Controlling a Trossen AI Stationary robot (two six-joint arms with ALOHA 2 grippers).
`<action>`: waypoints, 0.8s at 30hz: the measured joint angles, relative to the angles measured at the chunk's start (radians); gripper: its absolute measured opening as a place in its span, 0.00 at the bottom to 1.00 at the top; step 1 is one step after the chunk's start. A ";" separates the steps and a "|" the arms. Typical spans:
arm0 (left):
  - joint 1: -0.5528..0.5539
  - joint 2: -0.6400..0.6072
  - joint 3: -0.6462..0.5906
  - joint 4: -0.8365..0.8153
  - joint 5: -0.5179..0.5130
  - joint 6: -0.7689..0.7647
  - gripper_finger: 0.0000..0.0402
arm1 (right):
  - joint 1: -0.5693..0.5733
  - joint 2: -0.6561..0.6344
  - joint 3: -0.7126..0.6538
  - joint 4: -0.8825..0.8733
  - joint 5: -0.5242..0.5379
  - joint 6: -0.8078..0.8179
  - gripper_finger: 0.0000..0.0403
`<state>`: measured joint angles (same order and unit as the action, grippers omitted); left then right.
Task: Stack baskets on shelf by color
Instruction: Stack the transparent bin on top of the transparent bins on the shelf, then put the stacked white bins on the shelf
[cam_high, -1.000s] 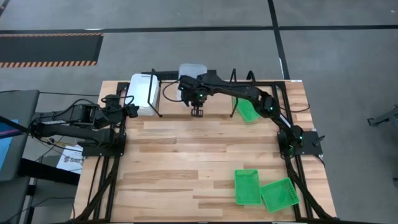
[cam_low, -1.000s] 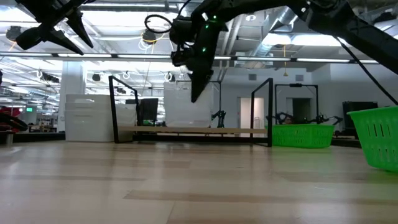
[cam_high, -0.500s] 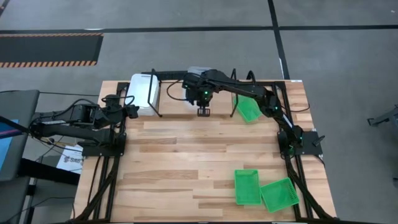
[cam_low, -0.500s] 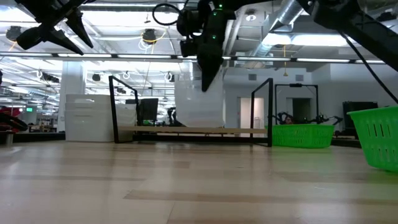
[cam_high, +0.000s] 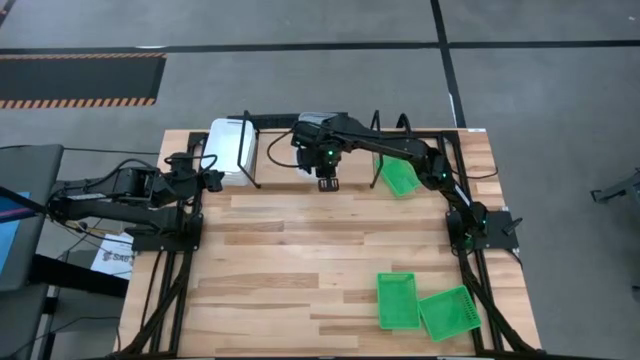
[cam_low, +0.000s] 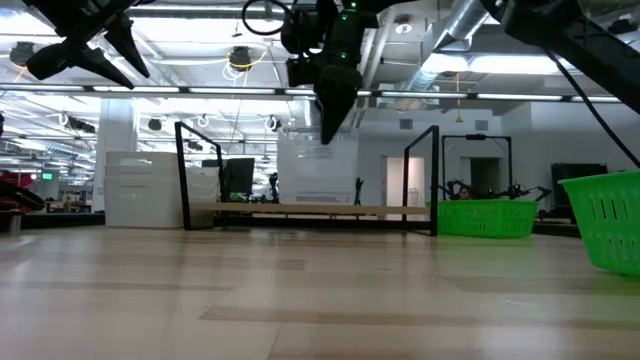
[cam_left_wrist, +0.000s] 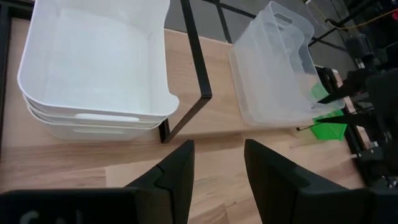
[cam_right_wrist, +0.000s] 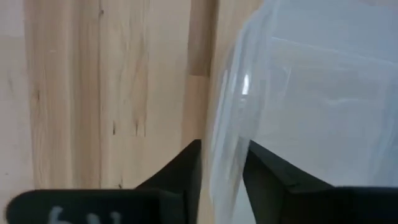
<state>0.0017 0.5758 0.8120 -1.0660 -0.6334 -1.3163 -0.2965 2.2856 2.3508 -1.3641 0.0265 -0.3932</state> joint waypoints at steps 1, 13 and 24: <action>0.000 0.000 0.000 0.000 0.002 0.003 0.32 | 0.000 0.000 0.000 0.000 0.001 0.009 0.36; 0.000 0.088 0.037 0.034 0.274 0.214 0.36 | 0.026 -0.224 0.003 0.119 0.008 0.063 0.51; 0.000 0.508 0.369 -0.286 0.297 0.702 0.65 | 0.041 -0.348 0.002 0.131 0.006 0.108 0.51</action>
<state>0.0017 1.0841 1.1810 -1.3523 -0.3367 -0.6141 -0.2550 1.9378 2.3531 -1.2330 0.0326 -0.2852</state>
